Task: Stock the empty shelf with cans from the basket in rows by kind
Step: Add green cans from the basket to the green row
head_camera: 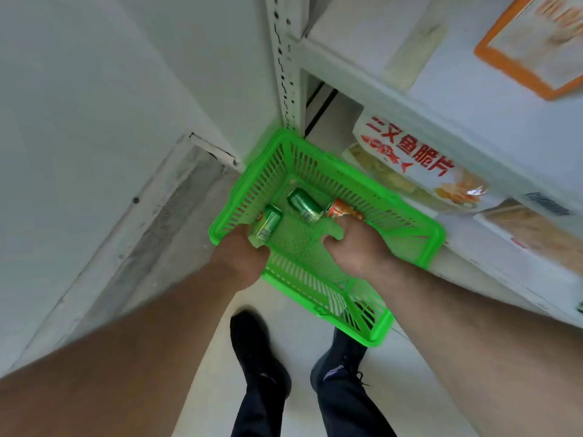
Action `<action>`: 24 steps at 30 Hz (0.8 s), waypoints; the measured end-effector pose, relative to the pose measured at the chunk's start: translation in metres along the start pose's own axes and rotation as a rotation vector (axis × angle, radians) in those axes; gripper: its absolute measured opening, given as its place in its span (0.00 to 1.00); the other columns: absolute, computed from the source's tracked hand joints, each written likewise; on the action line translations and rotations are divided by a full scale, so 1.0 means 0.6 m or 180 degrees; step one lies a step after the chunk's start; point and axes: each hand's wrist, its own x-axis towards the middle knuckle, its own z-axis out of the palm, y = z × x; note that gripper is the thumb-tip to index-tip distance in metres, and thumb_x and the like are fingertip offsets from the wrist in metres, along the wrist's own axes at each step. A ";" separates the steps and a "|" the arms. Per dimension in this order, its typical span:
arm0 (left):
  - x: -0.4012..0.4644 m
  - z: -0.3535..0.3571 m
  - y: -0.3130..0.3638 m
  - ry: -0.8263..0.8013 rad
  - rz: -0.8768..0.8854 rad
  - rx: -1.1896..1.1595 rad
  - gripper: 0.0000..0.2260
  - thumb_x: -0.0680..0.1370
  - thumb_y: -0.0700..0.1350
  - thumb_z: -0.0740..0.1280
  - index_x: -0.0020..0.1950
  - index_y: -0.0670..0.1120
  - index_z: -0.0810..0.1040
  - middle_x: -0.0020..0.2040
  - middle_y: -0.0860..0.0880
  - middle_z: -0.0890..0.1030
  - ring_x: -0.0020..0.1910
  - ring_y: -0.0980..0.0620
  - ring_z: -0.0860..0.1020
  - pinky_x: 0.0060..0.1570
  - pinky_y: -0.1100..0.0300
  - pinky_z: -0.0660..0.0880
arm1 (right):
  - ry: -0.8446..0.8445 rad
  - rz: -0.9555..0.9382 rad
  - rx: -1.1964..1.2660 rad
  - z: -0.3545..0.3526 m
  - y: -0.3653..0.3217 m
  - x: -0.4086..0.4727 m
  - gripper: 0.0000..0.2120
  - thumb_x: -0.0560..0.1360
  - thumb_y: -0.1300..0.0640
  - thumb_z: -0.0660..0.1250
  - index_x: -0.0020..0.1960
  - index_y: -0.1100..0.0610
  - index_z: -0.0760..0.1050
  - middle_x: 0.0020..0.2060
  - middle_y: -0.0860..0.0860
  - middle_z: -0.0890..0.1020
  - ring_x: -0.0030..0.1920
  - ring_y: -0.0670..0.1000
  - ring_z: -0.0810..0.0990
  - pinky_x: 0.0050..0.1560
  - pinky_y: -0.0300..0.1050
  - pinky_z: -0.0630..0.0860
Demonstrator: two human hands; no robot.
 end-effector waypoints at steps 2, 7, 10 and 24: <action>0.069 0.040 -0.015 0.0049 -0.0011 0.0064 0.27 0.79 0.47 0.68 0.77 0.44 0.66 0.71 0.42 0.75 0.67 0.42 0.76 0.56 0.61 0.70 | 0.0034 -0.0045 -0.0024 0.044 0.012 0.068 0.28 0.80 0.49 0.69 0.76 0.60 0.70 0.70 0.60 0.78 0.68 0.61 0.78 0.65 0.47 0.74; 0.221 0.131 -0.045 0.0137 0.0031 0.0303 0.30 0.79 0.48 0.68 0.78 0.42 0.64 0.71 0.39 0.74 0.64 0.40 0.77 0.52 0.60 0.71 | 0.0097 -0.0213 -0.0233 0.133 0.047 0.215 0.24 0.80 0.51 0.67 0.72 0.61 0.72 0.65 0.61 0.81 0.63 0.61 0.81 0.59 0.47 0.77; 0.288 0.173 -0.058 0.0165 -0.0020 0.0444 0.27 0.77 0.46 0.69 0.74 0.41 0.68 0.68 0.38 0.75 0.66 0.38 0.76 0.61 0.54 0.72 | 0.0081 -0.0388 -0.0476 0.170 0.063 0.281 0.21 0.81 0.52 0.66 0.70 0.60 0.73 0.59 0.61 0.83 0.58 0.62 0.83 0.54 0.47 0.78; 0.401 0.235 -0.051 0.0240 -0.0252 0.1228 0.26 0.76 0.46 0.70 0.70 0.37 0.68 0.67 0.36 0.72 0.67 0.37 0.74 0.65 0.49 0.72 | 0.0794 -0.0584 -0.0914 0.238 0.068 0.377 0.22 0.76 0.58 0.72 0.67 0.61 0.72 0.62 0.60 0.77 0.63 0.60 0.77 0.63 0.49 0.75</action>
